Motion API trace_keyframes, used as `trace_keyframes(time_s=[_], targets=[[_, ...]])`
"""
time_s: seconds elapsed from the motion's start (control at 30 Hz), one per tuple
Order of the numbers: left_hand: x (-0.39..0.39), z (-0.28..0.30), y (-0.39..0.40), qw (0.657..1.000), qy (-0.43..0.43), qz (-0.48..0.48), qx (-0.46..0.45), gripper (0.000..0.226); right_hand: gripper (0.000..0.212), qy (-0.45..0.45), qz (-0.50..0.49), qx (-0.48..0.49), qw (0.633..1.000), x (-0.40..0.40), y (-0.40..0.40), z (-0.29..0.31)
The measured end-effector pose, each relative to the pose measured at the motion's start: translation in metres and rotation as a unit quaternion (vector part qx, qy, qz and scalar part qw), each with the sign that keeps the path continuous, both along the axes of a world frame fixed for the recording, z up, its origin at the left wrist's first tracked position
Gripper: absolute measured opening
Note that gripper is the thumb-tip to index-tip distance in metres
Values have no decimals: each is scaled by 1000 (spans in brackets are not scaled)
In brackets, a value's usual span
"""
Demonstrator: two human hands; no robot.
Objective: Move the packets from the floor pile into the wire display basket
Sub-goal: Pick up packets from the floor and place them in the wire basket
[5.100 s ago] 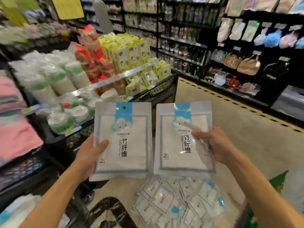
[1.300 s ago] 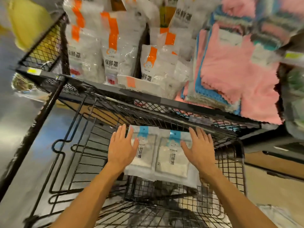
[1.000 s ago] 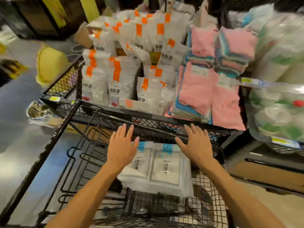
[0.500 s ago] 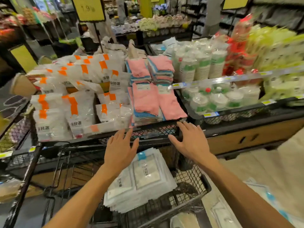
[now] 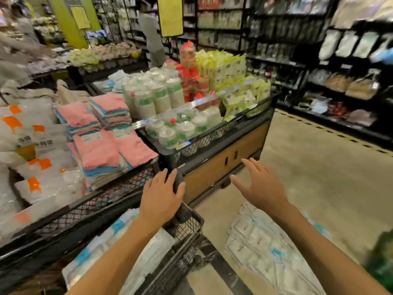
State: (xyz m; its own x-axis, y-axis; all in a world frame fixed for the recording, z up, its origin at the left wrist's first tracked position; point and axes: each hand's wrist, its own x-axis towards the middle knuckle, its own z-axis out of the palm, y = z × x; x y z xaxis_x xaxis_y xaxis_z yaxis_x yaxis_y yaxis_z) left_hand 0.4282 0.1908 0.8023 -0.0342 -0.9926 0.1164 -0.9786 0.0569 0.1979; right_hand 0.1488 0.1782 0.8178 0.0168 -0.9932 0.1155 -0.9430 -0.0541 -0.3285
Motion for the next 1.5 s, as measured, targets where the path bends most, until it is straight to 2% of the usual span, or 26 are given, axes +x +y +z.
trace_keyframes(time_s=[0.17,0.3,0.53,0.7,0.77,0.93,1.13,1.5], targets=[[-86,1,-18,998,-15,-58,11,72,76,8,-59,3,998,-90,20,2],[-169,-13,-29,994,-18,-107,22,63,77,4,-115,9,993,-169,36,-10],[-303,-37,-34,981,6,-185,56,60,76,-17,-214,27,976,-301,75,-37],[-375,-50,-46,967,-17,-242,84,56,78,-15,-292,44,955,-370,103,-62],[-396,-60,-56,959,-12,-266,93,63,80,-13,-322,63,945,-389,109,-71],[-452,-90,-87,941,-6,-319,114,57,79,-13,-391,87,916,-427,119,-100],[-505,-134,-146,916,-16,-373,150,77,82,-29,-441,125,888,-457,95,-123],[-571,-209,-256,906,-61,-366,202,63,85,-65,-484,166,857,-514,13,-183]])
